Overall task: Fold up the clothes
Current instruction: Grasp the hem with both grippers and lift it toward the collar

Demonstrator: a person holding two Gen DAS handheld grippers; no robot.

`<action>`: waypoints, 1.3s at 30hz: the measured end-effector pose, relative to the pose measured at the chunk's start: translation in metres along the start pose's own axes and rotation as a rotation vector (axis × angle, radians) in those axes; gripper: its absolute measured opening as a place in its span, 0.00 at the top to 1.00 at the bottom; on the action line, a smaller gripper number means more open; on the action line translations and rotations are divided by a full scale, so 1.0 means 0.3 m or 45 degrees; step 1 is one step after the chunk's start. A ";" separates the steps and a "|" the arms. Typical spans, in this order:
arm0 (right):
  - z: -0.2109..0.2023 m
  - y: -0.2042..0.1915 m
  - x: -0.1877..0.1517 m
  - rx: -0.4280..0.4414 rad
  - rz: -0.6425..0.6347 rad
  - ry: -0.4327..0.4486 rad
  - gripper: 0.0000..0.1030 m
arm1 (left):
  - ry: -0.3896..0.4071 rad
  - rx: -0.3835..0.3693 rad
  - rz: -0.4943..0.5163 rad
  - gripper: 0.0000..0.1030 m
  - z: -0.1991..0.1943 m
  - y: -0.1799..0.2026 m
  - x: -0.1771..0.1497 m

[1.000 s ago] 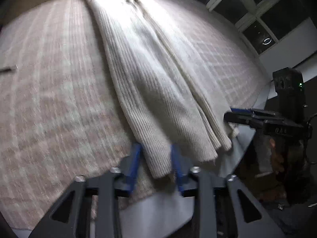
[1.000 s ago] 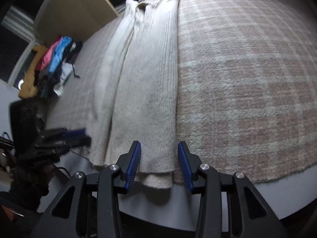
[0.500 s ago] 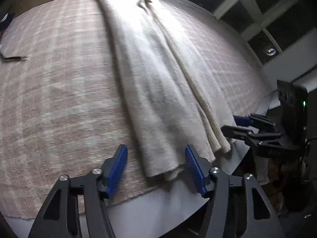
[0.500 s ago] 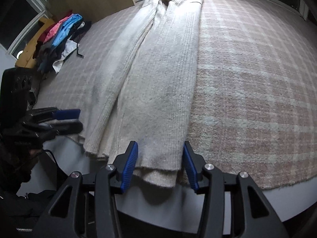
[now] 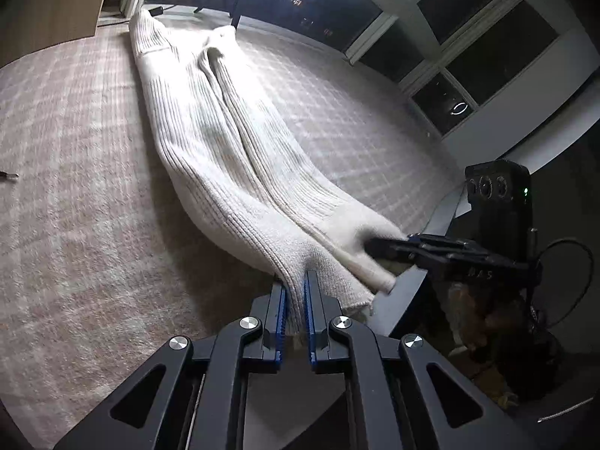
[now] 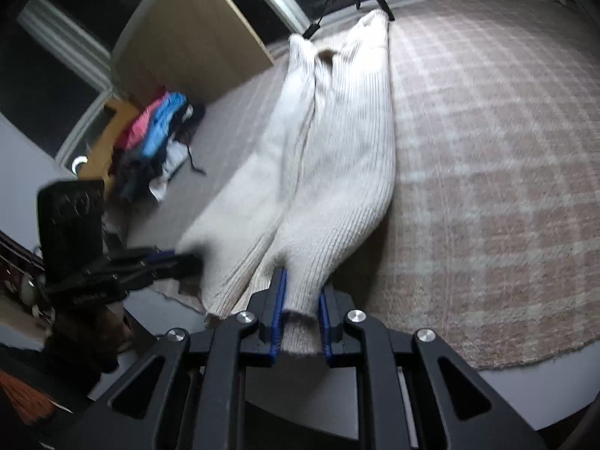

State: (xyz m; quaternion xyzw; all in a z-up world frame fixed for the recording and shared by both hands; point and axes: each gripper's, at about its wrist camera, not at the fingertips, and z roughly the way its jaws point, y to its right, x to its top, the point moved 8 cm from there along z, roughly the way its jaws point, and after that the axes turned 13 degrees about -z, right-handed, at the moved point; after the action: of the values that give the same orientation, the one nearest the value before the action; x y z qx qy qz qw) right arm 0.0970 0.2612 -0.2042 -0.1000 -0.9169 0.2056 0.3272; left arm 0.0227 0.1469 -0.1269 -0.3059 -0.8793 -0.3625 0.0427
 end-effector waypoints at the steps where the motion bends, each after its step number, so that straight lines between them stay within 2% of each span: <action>1: -0.016 -0.004 0.019 0.015 0.012 0.019 0.86 | 0.005 -0.010 -0.006 0.92 -0.020 -0.001 -0.003; 4: -0.081 -0.018 0.119 0.088 0.032 0.103 0.86 | 0.055 -0.075 -0.037 0.92 -0.077 0.053 0.058; 7: -0.141 -0.019 0.266 0.163 0.022 0.184 0.88 | 0.140 -0.107 -0.009 0.92 -0.152 0.093 0.190; 9: -0.166 -0.006 0.397 0.198 0.008 0.235 0.88 | 0.199 -0.098 0.007 0.92 -0.183 0.107 0.319; 13: -0.195 0.012 0.665 0.167 -0.077 0.327 0.89 | 0.307 -0.049 0.101 0.92 -0.234 0.149 0.570; 16: -0.161 0.048 0.851 0.149 -0.102 0.357 0.89 | 0.330 -0.044 0.069 0.92 -0.212 0.137 0.749; 19: -0.074 0.122 1.004 0.108 -0.088 0.342 0.89 | 0.357 0.006 0.019 0.92 -0.159 0.075 0.905; 22: 0.042 0.208 1.075 0.091 -0.025 0.312 0.89 | 0.344 0.010 -0.059 0.92 -0.093 -0.013 0.990; 27: 0.231 0.334 1.143 0.072 0.064 0.265 0.89 | 0.267 0.044 -0.234 0.92 0.024 -0.192 1.069; 28: 0.266 0.356 1.152 0.067 0.080 0.253 0.89 | 0.315 0.045 -0.209 0.92 0.041 -0.222 1.101; 30: 0.346 0.406 1.161 0.058 0.117 0.221 0.89 | 0.327 0.047 -0.194 0.92 0.094 -0.284 1.151; 36: 0.560 0.568 1.146 -0.010 0.240 0.086 0.88 | 0.195 0.065 -0.276 0.91 0.277 -0.444 1.220; 39: 0.594 0.631 1.141 0.029 0.370 0.080 0.82 | 0.130 0.067 -0.383 0.90 0.342 -0.516 1.245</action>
State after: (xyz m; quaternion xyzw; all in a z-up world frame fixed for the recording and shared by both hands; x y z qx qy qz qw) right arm -0.2702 0.4840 -0.2217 -0.2344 -0.8797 0.2579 0.3236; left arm -0.3524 0.3192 -0.1860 -0.1509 -0.9211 -0.3566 0.0405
